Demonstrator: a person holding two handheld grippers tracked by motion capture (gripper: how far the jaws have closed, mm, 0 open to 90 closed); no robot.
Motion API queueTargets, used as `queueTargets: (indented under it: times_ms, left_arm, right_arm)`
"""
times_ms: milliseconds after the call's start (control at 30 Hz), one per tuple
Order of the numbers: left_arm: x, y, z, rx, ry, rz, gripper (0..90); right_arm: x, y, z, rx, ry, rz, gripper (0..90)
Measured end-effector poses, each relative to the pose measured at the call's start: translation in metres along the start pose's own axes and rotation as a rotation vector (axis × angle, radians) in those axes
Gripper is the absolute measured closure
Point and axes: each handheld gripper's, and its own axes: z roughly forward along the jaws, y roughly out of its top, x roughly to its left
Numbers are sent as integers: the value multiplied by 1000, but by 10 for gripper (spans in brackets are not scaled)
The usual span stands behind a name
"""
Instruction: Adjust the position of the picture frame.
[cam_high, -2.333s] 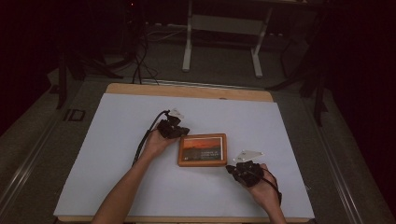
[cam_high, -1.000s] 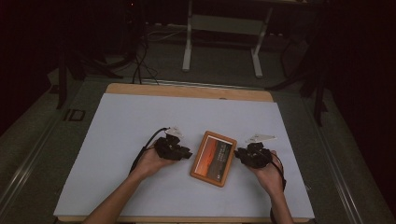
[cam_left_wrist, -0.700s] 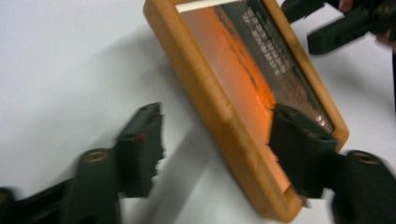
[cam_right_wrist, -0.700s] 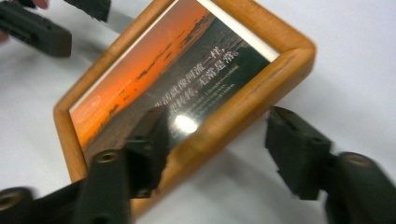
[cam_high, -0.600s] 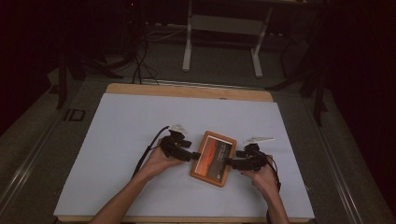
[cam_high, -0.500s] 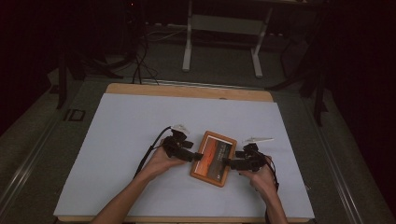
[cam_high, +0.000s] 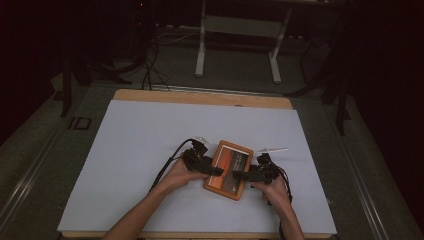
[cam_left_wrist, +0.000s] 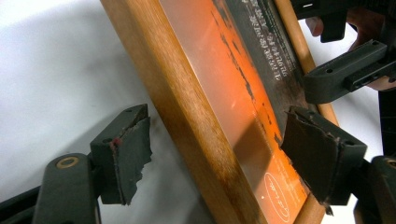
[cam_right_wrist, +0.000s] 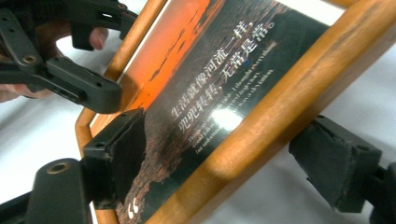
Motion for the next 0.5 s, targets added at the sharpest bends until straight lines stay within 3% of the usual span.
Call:
queueTargets:
  times_ms: [200, 367, 500]
  left_arm:
    - [-1, 0, 3, 12, -22, 5, 317]
    - [0, 1, 0, 12, -29, -24, 344]
    - [-1, 0, -9, -10, -34, -29, 412]
  right_arm:
    - [0, 0, 1, 9, -6, 6, 282]
    - [-2, 1, 0, 12, 9, 13, 309]
    - [-7, 1, -7, -31, 65, 48, 425]
